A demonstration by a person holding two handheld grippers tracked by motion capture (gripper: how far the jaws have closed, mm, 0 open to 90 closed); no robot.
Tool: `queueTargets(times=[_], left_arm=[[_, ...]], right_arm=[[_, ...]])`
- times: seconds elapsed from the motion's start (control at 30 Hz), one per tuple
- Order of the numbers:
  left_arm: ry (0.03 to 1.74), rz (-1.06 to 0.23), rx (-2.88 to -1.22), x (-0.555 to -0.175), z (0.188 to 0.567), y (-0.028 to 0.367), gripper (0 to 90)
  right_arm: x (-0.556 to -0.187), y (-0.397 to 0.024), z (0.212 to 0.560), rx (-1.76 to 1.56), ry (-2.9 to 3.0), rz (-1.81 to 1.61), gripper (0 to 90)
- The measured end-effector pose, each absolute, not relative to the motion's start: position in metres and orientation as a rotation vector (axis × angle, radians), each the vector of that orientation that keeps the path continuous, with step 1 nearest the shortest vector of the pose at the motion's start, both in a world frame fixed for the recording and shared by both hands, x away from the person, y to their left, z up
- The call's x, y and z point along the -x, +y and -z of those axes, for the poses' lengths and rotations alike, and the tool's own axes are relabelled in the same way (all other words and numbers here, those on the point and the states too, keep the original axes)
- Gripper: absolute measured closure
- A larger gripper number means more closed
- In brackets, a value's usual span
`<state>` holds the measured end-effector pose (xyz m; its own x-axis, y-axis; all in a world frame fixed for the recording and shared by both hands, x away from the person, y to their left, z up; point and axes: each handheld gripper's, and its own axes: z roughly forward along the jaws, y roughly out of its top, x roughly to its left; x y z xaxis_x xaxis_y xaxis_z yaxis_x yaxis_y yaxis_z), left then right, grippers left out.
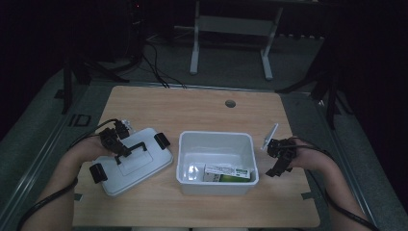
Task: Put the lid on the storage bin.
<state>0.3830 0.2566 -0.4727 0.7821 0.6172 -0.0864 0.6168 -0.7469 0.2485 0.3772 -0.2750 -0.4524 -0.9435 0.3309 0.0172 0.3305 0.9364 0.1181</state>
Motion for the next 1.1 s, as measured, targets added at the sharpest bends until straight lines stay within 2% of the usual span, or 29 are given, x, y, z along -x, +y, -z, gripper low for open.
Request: queueTargets(times=[0.3,1.1], left_arm=[[0.941,0.015,-2.719,-0.379,0.458,0.258,84.4],[0.884,-0.051,-2.719,-0.363,0.389,0.265,84.5]], right_arm=[[-0.378,-0.276,0.452,-0.538,3.080,-0.193,19.4],[-0.375,-0.277,0.452,-0.524,3.091,-0.194,19.3]])
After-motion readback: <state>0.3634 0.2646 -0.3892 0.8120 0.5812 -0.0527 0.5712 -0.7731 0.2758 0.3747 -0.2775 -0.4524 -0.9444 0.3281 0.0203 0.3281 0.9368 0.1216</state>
